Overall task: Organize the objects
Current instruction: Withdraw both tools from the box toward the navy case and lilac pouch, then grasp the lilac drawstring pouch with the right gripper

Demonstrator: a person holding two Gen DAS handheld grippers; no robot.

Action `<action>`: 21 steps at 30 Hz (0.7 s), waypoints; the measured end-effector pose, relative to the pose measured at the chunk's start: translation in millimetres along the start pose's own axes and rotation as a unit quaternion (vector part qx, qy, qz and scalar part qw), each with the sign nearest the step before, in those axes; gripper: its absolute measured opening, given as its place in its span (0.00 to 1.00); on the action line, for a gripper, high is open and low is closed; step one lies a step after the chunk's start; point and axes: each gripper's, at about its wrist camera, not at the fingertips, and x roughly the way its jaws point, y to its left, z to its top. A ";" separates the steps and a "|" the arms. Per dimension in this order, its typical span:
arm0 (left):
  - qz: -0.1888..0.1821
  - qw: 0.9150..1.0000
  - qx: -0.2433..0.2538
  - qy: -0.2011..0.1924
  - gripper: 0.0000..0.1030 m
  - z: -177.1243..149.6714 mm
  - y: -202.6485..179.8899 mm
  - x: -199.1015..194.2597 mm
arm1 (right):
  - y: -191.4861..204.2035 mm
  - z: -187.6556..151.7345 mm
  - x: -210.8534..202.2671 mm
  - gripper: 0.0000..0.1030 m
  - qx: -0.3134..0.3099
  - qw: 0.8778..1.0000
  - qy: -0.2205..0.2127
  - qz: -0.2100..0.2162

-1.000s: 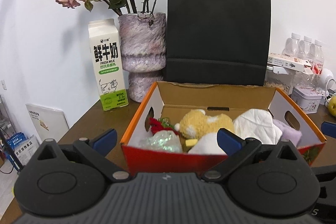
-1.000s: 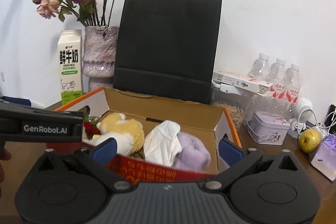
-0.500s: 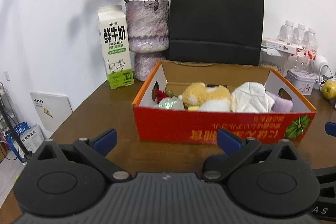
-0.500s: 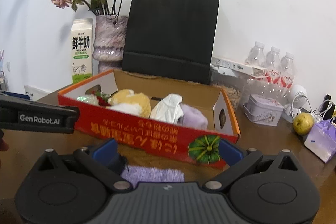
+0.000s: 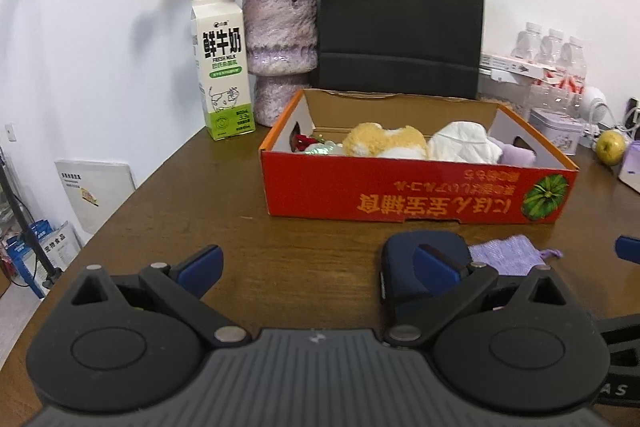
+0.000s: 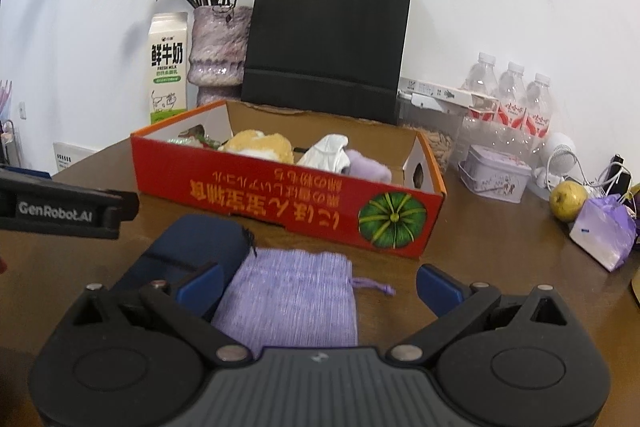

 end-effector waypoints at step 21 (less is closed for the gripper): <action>-0.063 0.997 0.041 0.017 1.00 -30.9 10.1 -21.0 | 9.9 -20.0 6.0 1.00 -0.027 0.997 0.058 0.035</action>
